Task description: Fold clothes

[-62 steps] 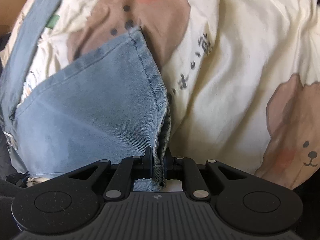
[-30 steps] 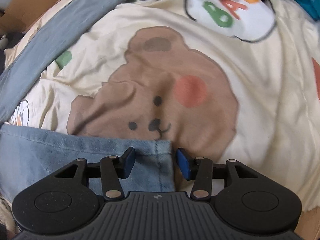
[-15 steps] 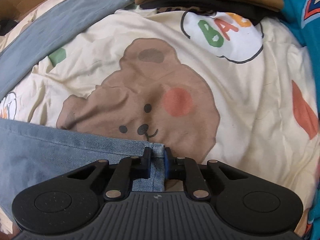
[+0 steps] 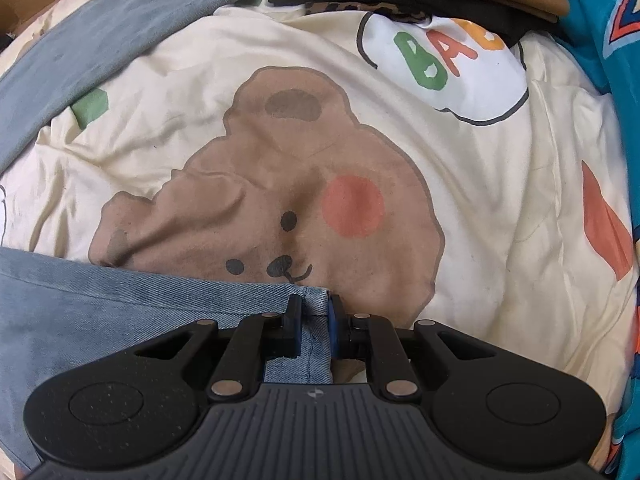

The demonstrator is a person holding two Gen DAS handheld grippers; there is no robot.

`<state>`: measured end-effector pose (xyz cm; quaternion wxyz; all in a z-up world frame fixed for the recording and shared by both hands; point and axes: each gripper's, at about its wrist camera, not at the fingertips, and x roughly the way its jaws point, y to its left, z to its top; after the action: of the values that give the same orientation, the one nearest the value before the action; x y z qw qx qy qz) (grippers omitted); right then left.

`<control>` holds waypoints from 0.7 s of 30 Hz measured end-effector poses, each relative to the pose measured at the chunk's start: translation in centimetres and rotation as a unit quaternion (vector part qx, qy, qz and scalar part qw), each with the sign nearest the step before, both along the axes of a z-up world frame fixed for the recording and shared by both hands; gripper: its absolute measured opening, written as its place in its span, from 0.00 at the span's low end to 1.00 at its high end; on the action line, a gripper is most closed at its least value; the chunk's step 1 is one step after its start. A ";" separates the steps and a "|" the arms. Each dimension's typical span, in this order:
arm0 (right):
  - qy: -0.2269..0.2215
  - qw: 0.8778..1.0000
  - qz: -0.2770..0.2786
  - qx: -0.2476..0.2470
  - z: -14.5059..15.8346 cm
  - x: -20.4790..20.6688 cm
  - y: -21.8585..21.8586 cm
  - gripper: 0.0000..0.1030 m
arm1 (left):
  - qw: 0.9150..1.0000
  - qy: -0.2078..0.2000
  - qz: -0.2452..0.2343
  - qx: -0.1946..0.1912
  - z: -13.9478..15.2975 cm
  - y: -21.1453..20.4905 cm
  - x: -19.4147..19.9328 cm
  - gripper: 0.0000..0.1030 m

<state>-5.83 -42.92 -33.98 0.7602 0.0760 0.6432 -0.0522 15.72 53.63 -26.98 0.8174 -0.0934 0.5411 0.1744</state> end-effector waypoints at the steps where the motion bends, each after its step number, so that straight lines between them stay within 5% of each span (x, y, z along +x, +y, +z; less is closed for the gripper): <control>1: 0.001 1.000 -0.001 0.001 0.0 0.1 0.0 0.11 | 1.000 0.000 -0.017 -0.005 -0.2 -0.5 0.1 0.20; 8: 0.009 1.000 -0.002 0.006 0.1 0.3 0.0 0.13 | 0.998 0.044 -0.034 0.008 -4.8 -1.0 0.8 0.17; 11: 0.009 1.000 -0.009 0.021 0.6 0.7 -0.4 0.17 | 0.998 0.063 -0.022 0.012 -6.9 0.7 1.0 0.03; 16: -0.036 0.999 0.001 0.014 3.5 1.7 -0.2 0.40 | 0.995 0.072 -0.016 0.071 -9.2 1.5 1.2 0.03; 21: -0.081 0.997 0.010 0.012 5.4 3.6 0.2 0.40 | 0.992 0.088 -0.005 0.085 -8.8 0.8 2.0 0.03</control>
<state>-2.24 -42.75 -28.55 0.8090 0.0829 0.5811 -0.0308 17.73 54.40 -35.80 0.7722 -0.0045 0.5949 0.2232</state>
